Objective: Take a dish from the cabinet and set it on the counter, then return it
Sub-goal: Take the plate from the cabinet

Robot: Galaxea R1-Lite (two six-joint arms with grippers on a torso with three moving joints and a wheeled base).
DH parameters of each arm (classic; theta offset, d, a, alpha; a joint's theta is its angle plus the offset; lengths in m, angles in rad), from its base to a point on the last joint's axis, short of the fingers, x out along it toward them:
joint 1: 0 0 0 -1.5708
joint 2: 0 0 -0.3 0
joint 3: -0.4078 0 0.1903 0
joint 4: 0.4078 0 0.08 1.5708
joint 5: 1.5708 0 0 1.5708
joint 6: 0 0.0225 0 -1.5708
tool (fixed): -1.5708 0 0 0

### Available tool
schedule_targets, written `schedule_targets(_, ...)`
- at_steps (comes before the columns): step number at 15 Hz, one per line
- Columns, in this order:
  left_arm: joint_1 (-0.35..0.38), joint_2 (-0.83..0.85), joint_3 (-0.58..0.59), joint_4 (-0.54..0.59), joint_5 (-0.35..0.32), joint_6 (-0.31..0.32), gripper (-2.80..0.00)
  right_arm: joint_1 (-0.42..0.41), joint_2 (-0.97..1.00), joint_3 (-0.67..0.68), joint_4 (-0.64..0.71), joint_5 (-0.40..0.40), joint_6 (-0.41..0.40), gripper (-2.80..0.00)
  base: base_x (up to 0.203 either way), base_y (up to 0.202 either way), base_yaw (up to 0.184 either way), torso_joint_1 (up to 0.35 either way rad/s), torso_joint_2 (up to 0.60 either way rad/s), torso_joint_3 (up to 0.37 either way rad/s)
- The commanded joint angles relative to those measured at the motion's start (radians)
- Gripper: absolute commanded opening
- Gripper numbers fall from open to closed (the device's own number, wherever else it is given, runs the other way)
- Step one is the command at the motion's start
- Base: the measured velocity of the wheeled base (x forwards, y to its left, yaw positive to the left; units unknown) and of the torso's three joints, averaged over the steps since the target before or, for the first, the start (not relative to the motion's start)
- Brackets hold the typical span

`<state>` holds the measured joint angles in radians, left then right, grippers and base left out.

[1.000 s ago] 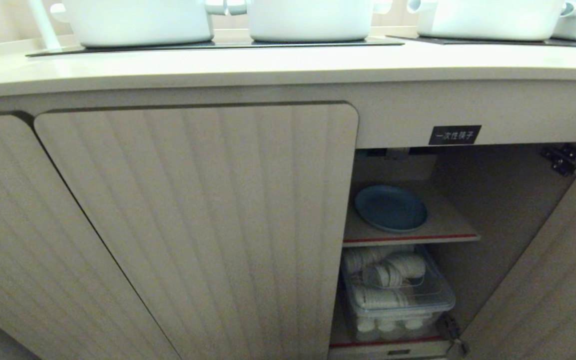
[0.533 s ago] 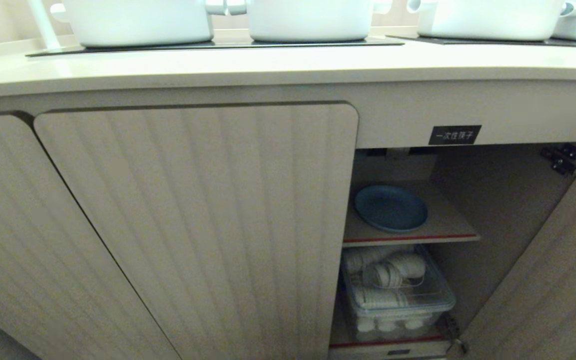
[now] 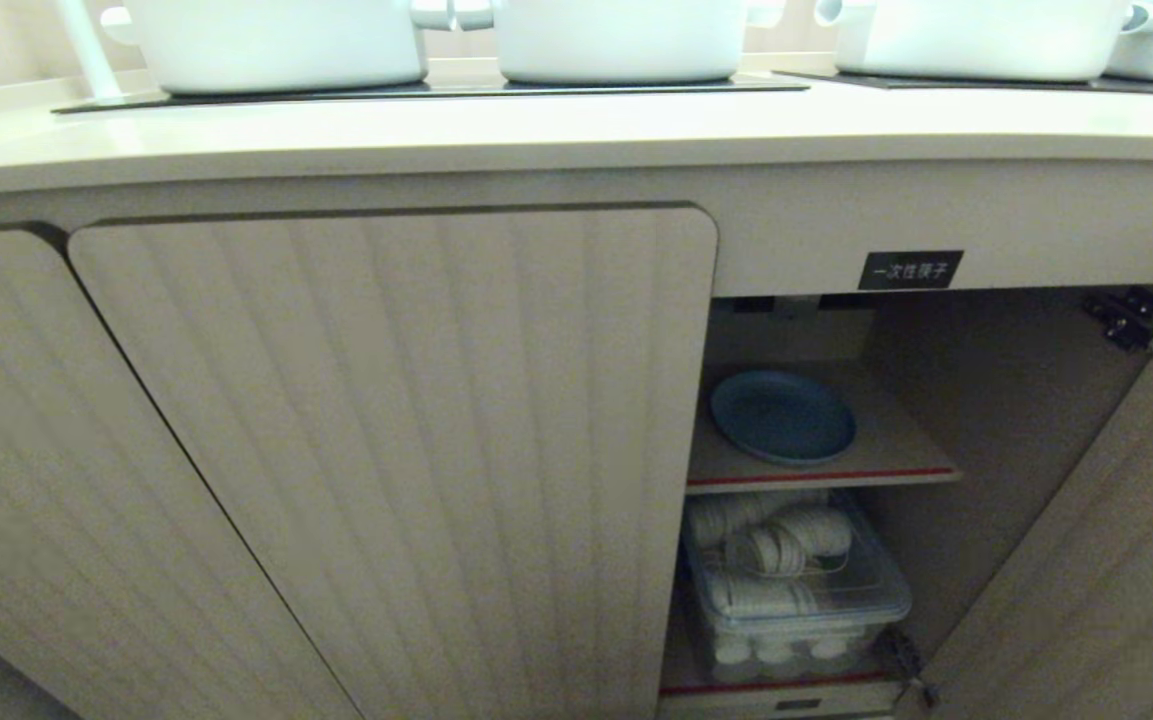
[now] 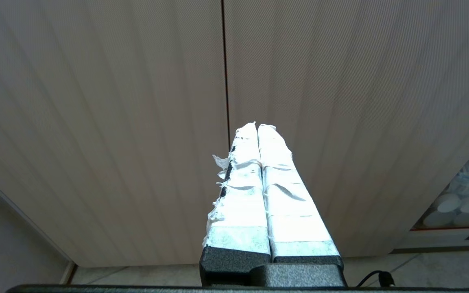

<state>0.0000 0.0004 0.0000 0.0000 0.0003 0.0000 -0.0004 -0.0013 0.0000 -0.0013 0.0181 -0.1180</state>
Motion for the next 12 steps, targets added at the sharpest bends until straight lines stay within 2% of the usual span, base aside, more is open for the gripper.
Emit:
schedule_targets(1,0.0,0.0,0.0,0.0,0.0,0.0,-2.8,0.0,0.001,-0.001,-0.003,0.002,0.002,-2.8,0.0,0.0,0.0,0.0,0.0,0.0)
schedule_targets(5,0.0,0.0,0.0,0.0,0.0,0.0,-2.8,-0.001,0.001,0.0,-0.003,-0.001,-0.034,-2.8,0.0,0.0,0.0,0.0,0.0,0.0)
schedule_targets(12,0.0,0.0,0.0,0.0,0.001,0.0,-2.8,0.0,0.001,-0.006,0.008,0.003,-0.02,-2.8,0.0,0.0,0.0,0.0,0.0,0.0)
